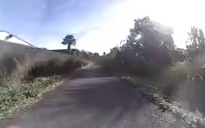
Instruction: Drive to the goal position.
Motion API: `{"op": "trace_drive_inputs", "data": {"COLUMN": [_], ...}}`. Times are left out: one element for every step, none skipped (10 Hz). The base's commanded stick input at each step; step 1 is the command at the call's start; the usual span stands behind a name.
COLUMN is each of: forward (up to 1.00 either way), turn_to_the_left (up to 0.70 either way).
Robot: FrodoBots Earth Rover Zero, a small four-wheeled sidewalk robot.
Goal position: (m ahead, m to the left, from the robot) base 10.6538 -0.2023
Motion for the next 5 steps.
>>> {"op": "trace_drive_inputs", "data": {"forward": [0.44,0.44,0.44,0.43,0.43], "turn_to_the_left": [0.02,0.25,0.25,0.26,0.26]}}
